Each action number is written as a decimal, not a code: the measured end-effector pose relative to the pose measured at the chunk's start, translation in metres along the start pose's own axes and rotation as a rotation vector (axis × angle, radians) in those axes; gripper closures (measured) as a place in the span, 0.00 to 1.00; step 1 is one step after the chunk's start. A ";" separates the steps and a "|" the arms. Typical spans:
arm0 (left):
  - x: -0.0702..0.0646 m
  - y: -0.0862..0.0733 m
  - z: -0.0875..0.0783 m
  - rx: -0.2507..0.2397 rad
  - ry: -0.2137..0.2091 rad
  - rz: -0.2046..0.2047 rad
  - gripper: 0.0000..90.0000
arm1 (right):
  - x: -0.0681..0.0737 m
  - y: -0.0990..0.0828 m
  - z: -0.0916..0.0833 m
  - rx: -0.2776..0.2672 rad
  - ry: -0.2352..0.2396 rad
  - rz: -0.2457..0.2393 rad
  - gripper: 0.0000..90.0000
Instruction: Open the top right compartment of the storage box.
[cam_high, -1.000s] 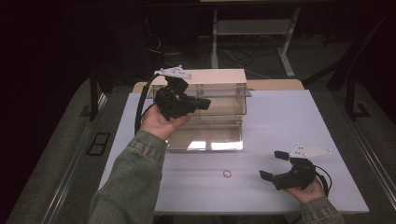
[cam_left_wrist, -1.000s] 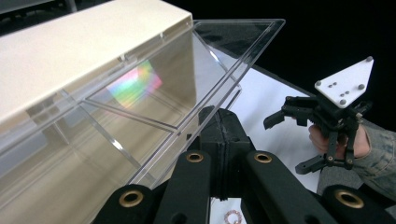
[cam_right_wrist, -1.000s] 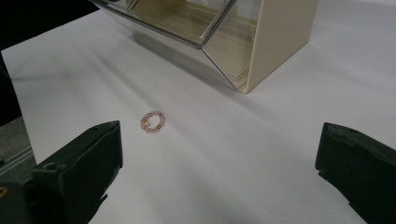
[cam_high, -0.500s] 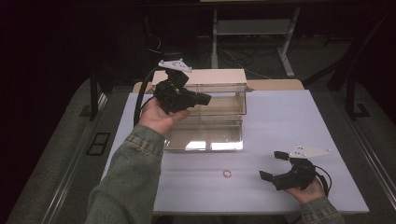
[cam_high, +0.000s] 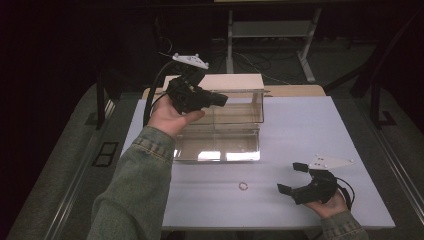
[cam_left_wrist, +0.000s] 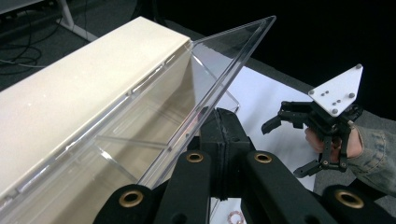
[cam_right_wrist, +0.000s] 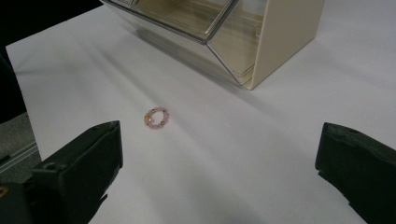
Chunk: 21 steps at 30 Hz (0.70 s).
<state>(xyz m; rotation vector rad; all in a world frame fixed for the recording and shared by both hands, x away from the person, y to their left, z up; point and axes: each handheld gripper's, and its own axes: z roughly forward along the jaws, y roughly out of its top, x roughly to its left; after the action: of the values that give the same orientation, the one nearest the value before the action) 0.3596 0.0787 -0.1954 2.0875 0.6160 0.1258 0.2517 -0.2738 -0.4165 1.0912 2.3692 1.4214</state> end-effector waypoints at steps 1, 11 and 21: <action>0.000 0.001 0.000 0.001 0.001 0.003 1.00 | 0.000 0.000 0.000 0.000 0.000 0.000 0.00; 0.001 0.008 0.001 0.007 0.002 0.014 1.00 | -0.001 0.000 0.000 0.006 0.003 -0.003 0.00; 0.004 0.011 0.000 -0.012 0.003 0.022 1.00 | -0.001 0.000 0.000 0.009 0.007 -0.003 0.00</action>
<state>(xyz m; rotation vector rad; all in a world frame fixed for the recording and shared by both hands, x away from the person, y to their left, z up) 0.3671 0.0756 -0.1875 2.0829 0.5930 0.1443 0.2520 -0.2742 -0.4166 1.0863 2.3827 1.4174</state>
